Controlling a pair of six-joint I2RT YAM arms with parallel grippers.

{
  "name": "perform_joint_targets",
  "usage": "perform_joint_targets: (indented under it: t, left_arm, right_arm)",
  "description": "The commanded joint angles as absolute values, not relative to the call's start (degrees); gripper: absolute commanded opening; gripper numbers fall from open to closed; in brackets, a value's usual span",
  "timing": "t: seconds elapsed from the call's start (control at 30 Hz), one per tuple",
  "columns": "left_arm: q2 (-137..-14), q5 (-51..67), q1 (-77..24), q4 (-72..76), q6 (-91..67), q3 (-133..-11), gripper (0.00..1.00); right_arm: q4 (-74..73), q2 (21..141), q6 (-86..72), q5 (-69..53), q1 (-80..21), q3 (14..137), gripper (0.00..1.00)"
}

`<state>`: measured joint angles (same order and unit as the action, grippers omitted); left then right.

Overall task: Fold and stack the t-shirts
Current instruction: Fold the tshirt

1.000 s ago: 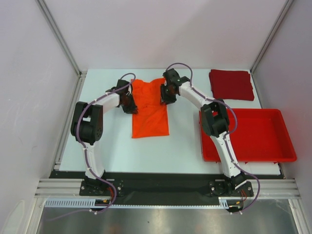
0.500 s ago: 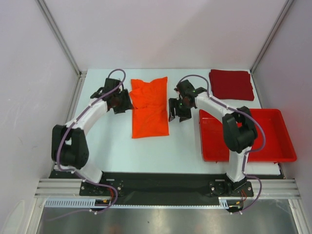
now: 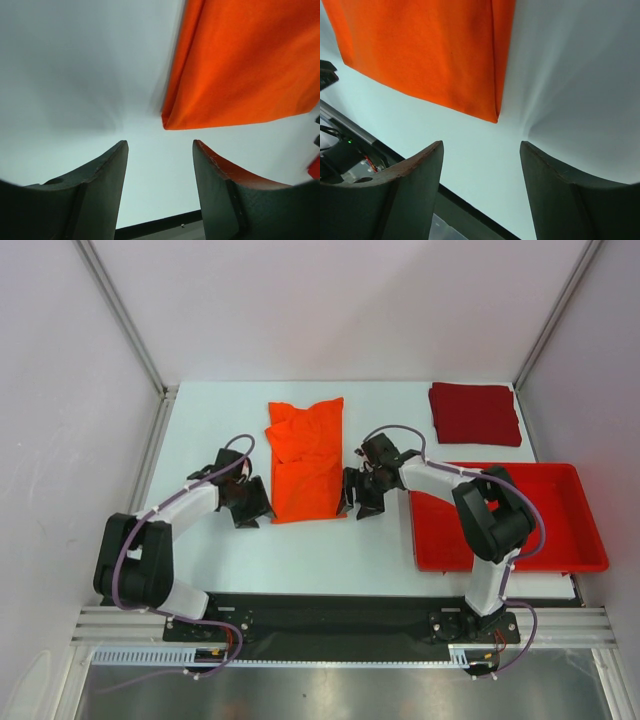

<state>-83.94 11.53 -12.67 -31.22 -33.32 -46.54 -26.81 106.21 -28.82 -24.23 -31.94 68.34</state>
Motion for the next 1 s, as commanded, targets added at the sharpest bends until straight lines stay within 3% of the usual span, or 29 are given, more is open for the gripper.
perform_joint_targets:
  t: [0.0,0.53,0.97]
  left_arm:
    - [-84.19,15.38,-12.13,-25.23,-37.17,-46.41,0.6]
    - [-89.21,14.85,-11.95,-23.29,-42.1,-44.56,0.56]
    - [-91.14,14.33,-12.04,-21.27,-43.42,-43.59,0.42]
  right_arm:
    - [-20.22,106.69,-33.04,-24.79,-31.38,67.41,0.67]
    - [-17.4,110.3,-37.26,-25.13,-29.79,66.45,0.51]
    - [-16.26,111.8,-38.23,-26.63,-29.97,65.74,0.42]
